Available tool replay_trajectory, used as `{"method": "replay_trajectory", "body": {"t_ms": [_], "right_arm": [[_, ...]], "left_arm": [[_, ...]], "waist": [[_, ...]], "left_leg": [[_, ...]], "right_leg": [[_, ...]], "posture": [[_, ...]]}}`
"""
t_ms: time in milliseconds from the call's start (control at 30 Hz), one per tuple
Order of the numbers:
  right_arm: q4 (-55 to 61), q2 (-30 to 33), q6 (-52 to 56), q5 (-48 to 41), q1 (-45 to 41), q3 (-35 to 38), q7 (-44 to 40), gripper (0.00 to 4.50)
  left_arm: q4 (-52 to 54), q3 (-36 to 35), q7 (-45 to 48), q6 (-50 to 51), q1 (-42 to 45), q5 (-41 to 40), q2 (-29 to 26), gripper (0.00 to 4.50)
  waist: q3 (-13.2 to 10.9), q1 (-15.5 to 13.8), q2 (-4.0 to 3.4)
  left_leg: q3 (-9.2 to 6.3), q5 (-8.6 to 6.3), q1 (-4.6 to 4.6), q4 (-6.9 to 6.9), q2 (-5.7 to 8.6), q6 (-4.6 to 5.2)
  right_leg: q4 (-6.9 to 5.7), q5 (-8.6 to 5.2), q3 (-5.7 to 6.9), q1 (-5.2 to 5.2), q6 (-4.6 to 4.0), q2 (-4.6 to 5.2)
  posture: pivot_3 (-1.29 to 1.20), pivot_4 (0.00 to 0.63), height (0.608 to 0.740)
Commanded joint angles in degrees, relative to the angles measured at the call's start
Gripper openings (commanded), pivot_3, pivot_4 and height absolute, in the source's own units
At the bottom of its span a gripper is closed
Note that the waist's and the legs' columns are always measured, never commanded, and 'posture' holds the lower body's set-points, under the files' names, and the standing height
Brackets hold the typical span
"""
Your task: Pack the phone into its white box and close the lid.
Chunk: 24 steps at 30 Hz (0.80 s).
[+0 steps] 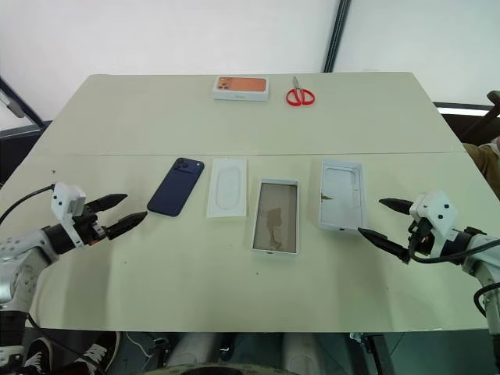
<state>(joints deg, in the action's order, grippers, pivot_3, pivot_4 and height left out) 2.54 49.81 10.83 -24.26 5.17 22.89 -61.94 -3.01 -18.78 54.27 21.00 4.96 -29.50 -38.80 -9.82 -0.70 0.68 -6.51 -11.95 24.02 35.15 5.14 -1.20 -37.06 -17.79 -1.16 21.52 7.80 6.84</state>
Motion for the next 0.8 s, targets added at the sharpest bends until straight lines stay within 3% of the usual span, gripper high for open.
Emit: {"method": "replay_trajectory", "body": {"t_ms": [33,367,600,800], "right_arm": [[5.42,-0.99,1.78,-1.7,-2.67,-2.43,1.19,4.47],[11.95,-6.67,4.07,4.92,-17.44,-18.31,8.06,4.47],[11.24,-8.53,3.83,5.46,-20.47,-21.09,8.59,4.47],[11.13,-8.38,3.69,5.53,-20.16,-21.09,8.8,4.47]], "left_arm": [[8.26,0.95,-6.58,11.76,2.53,-7.5,3.36,4.5],[10.68,6.14,-24.0,26.97,12.12,-10.32,15.64,4.5],[7.97,4.05,-32.65,37.25,19.27,-15.8,23.46,4.5],[7.37,4.91,-36.03,41.28,20.38,-15.65,23.87,4.5]], "waist": [[0.0,0.06,0.0],[-0.01,0.13,0.03],[-0.07,-0.11,0.16],[-0.07,0.65,0.16]], "left_leg": [[0.0,0.0,0.0,0.0,0.0,0.0],[-0.02,0.04,0.0,0.03,0.05,-0.04],[-0.11,0.06,0.03,0.12,0.14,-0.05],[-0.1,0.07,0.01,0.07,0.1,-0.08]], "right_leg": [[0.0,0.0,0.0,-0.01,0.01,0.0],[-0.12,0.03,0.06,0.02,0.06,-0.13],[-0.14,0.04,0.14,-0.03,0.09,-0.1],[-0.18,0.06,0.12,0.02,0.12,-0.17]], "posture": [[0.0,0.15,0.74],[0.0,0.15,0.74],[0.0,0.15,0.74],[0.0,0.15,0.74]]}}
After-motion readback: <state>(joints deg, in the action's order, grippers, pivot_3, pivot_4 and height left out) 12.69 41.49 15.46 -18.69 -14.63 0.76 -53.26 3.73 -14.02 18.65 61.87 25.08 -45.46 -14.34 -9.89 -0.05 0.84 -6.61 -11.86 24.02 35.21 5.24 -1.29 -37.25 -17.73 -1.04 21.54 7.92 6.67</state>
